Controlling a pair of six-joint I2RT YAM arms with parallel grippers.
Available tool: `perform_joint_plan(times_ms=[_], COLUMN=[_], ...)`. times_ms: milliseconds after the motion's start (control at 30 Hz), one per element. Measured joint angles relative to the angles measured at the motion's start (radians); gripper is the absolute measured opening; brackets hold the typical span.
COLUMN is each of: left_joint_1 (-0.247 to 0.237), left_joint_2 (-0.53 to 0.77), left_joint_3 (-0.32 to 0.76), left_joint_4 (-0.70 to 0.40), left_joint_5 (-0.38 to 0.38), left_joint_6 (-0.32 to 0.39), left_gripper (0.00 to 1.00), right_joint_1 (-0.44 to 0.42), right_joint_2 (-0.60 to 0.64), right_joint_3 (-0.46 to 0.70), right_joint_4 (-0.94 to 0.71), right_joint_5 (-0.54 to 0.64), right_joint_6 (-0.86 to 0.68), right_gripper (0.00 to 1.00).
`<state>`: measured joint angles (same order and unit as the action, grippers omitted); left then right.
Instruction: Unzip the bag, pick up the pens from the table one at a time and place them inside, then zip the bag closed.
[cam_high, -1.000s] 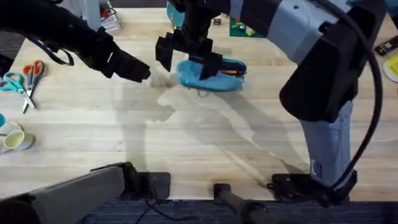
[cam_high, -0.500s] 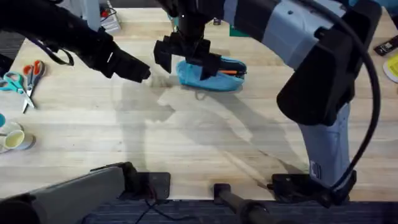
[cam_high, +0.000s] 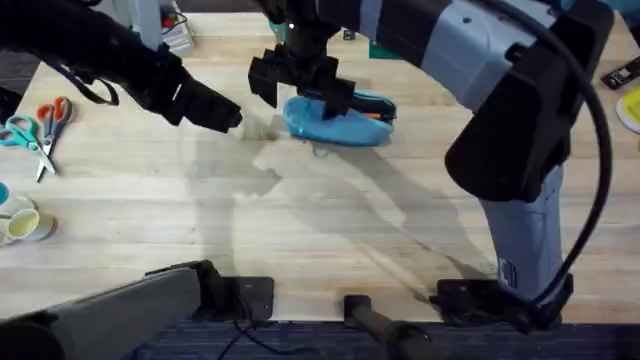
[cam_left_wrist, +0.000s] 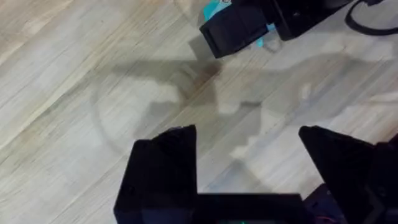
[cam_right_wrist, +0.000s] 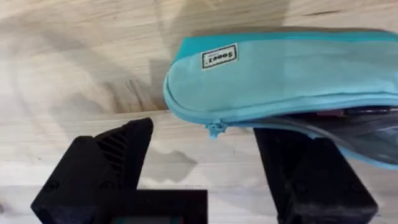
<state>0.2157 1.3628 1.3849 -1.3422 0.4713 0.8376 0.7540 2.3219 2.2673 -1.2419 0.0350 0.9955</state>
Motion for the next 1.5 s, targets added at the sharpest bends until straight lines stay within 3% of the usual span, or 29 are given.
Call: perform_joint_plan(times_ms=[267, 767, 933, 1067, 1133, 1500], left_joint_1=[0.000, 0.000, 0.000, 0.000, 0.000, 0.000], left_joint_2=[0.000, 0.000, 0.000, 0.000, 0.000, 0.000], left_joint_3=[0.000, 0.000, 0.000, 0.000, 0.000, 0.000], left_joint_4=[0.000, 0.000, 0.000, 0.000, 0.000, 0.000], left_joint_5=[0.000, 0.000, 0.000, 0.000, 0.000, 0.000], left_joint_6=[0.000, 0.000, 0.000, 0.000, 0.000, 0.000], left_gripper=[0.993, 0.993, 0.994, 0.994, 0.994, 0.993], right_joint_1=[0.000, 0.000, 0.000, 0.000, 0.000, 0.000], right_joint_2=[0.000, 0.006, 0.006, 0.011, 0.023, 0.048], right_joint_3=[0.000, 0.000, 0.000, 0.000, 0.000, 0.000], right_joint_4=[-0.004, -0.004, -0.004, -0.004, -0.004, -0.005], right_joint_5=[0.003, 0.003, 0.004, 0.006, 0.006, 0.006], right_joint_6=[0.000, -0.008, -0.015, -0.026, -0.026, -0.031], right_gripper=[0.932, 0.690, 0.508, 0.158, 0.054, 0.034])
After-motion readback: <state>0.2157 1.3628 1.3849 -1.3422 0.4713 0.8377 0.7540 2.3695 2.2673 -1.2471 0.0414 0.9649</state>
